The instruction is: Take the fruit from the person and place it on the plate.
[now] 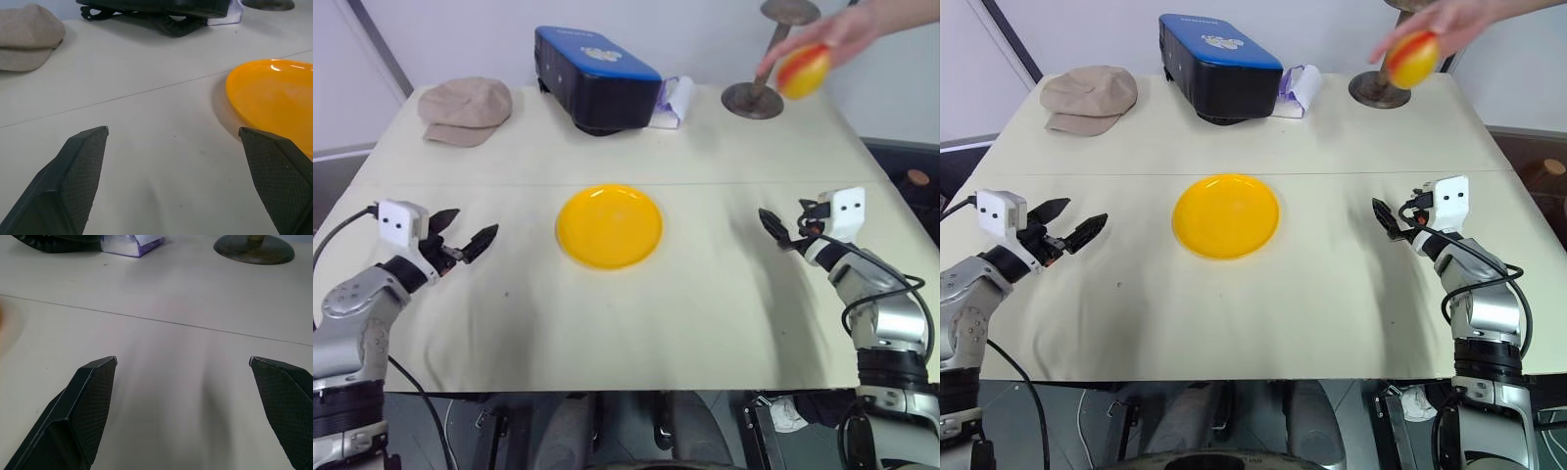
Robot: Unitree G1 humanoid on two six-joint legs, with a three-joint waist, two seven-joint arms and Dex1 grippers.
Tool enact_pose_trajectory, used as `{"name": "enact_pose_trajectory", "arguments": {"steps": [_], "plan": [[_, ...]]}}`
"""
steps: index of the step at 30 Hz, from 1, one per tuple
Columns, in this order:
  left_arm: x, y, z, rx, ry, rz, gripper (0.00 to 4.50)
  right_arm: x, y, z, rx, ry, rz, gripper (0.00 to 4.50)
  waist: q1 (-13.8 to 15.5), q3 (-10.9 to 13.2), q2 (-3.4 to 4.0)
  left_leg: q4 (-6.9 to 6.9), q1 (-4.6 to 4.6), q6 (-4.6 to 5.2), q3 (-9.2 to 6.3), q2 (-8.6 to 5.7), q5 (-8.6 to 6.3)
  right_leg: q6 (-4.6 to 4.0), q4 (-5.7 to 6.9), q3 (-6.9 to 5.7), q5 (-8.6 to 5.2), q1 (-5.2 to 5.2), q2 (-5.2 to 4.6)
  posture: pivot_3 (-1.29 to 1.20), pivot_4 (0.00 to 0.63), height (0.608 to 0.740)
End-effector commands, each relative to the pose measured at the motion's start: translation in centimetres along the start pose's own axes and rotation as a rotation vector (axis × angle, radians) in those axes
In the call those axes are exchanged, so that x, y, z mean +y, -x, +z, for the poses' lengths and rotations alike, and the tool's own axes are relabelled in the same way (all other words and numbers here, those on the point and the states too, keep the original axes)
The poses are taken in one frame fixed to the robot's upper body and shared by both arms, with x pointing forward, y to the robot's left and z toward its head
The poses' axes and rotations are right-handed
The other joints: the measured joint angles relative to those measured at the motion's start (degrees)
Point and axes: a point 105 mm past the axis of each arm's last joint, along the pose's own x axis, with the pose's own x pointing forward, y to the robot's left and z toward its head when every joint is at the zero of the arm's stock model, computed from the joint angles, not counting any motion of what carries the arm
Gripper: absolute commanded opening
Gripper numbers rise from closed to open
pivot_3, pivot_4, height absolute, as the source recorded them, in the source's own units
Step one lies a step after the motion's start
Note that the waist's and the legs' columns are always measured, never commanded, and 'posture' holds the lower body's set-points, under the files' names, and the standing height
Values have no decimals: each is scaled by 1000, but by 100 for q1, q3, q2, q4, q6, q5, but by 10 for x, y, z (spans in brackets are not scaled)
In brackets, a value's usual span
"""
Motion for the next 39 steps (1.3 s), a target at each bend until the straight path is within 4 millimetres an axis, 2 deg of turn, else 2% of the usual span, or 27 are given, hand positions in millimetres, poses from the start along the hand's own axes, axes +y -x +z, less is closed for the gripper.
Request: {"name": "enact_pose_trajectory", "arguments": {"steps": [1, 8, 10, 12, 14, 18, 22, 26, 31, 35, 39], "plan": [[4, 2, 16, -45, -47, 9, 4500, -3, 0, 15, -54, 41, -10, 4429, 0, 0, 0, 0, 0, 0, 0, 0, 0, 0, 0, 0, 0, 0, 0, 0, 150, 740], [4, 2, 16, -46, -49, 10, 4500, 2, -3, 22, -76, 39, 2, 4429, -1, 0, 0, 0, 0, 0, 0, 0, 0, 0, 0, 0, 0, 0, 0, 0, 150, 740], [4, 2, 17, -45, -50, 8, 4500, 8, -2, 27, -92, 23, 38, 4429, -1, 0, 0, 0, 0, 0, 0, 0, 0, 1, 0, 0, 0, 0, 0, 0, 150, 740], [4, 2, 17, -44, -52, 3, 4500, 23, 1, 37, -124, -18, 115, 4429, -2, 0, 0, 1, 0, 0, 0, 0, 0, 1, 0, 0, 0, 0, 0, 0, 150, 740], [4, 0, 20, -44, -55, -14, 4500, 48, 13, 61, -205, -140, 247, 4429, -2, 0, 0, 0, 0, 0, -3, 1, 0, 1, 2, 0, 0, 0, -2, 0, 150, 740], [4, -2, 35, -79, -42, -58, 4500, 76, 37, 91, -313, -261, 357, 4429, 9, -2, -3, 1, 0, 2, -4, 6, -1, 1, 1, 0, 0, 0, -2, 0, 150, 740], [-5, -3, 53, -115, -11, -151, 4500, 97, 43, 104, -356, -303, 388, 4429, 9, -2, -4, 6, 0, 4, -4, 6, -3, 0, -3, -1, 0, 4, -4, 0, 150, 740], [-24, -1, 86, -160, 21, -306, 4500, 114, 39, 115, -396, -305, 396, 4429, -7, -2, -3, 7, 0, 4, -5, 6, -3, 0, 0, 0, -1, 3, -3, 0, 150, 740], [-42, 5, 113, -165, 28, -447, 4500, 114, 27, 118, -408, -257, 370, 4429, -15, -1, -2, 7, 0, 4, -4, 6, -3, 0, 0, -1, 0, 2, 2, 0, 150, 740], [-45, 5, 120, -175, 18, -458, 4500, 111, 12, 117, -410, -216, 367, 4429, -13, -1, -2, 7, 0, 4, -1, 5, -3, 0, 0, -1, 0, 3, 8, 0, 150, 740], [-47, 4, 119, -179, 23, -455, 4500, 118, -9, 117, -408, -191, 397, 4429, -39, -1, -2, 8, 2, 5, 0, 5, -2, 0, 2, 0, 0, 2, 11, 0, 150, 740]]}}
